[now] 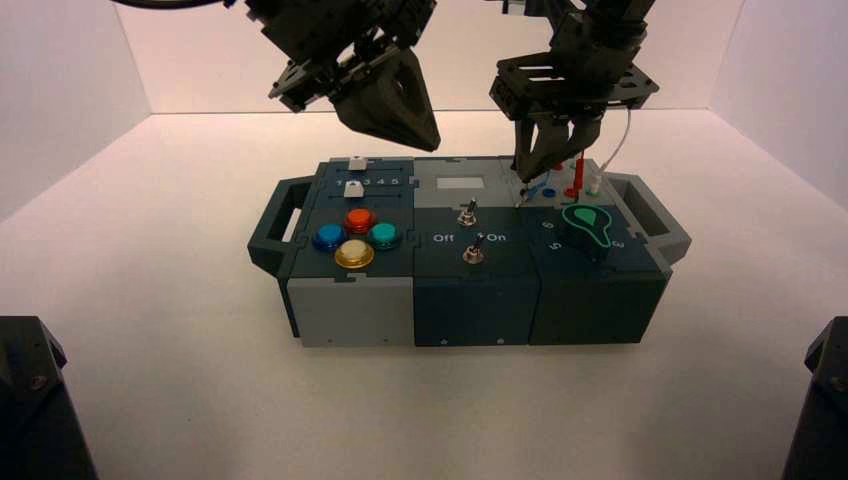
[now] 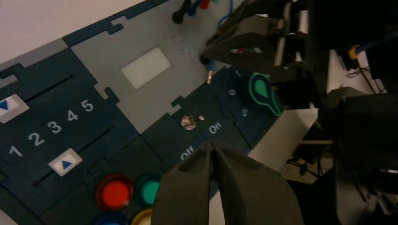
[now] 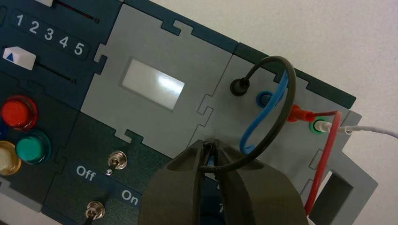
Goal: Insert the black wire.
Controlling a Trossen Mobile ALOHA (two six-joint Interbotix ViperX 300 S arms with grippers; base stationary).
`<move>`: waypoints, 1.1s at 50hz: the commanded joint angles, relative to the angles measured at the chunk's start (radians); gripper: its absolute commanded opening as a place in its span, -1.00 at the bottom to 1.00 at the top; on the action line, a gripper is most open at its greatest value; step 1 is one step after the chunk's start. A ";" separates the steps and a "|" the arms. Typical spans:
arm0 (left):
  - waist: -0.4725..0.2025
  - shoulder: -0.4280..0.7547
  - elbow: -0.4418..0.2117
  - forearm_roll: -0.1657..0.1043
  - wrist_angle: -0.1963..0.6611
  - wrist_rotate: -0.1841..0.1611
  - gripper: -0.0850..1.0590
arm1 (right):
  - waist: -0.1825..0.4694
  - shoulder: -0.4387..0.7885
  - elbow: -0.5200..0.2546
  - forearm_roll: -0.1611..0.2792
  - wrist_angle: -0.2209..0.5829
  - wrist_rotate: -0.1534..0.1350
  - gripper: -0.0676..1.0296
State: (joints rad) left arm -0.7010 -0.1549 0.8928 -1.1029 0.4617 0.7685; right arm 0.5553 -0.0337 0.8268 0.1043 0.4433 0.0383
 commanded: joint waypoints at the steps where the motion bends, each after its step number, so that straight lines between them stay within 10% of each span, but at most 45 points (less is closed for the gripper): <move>1: 0.006 0.012 -0.035 0.002 -0.011 0.012 -0.91 | -0.005 0.014 -0.009 0.000 -0.008 0.000 -0.92; 55: 0.006 0.026 -0.043 -0.002 -0.003 0.015 -0.91 | -0.006 0.034 0.031 0.005 -0.006 0.003 -0.92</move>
State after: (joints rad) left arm -0.6980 -0.1135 0.8713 -1.1014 0.4587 0.7823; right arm 0.5553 -0.0169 0.8345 0.1104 0.4264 0.0399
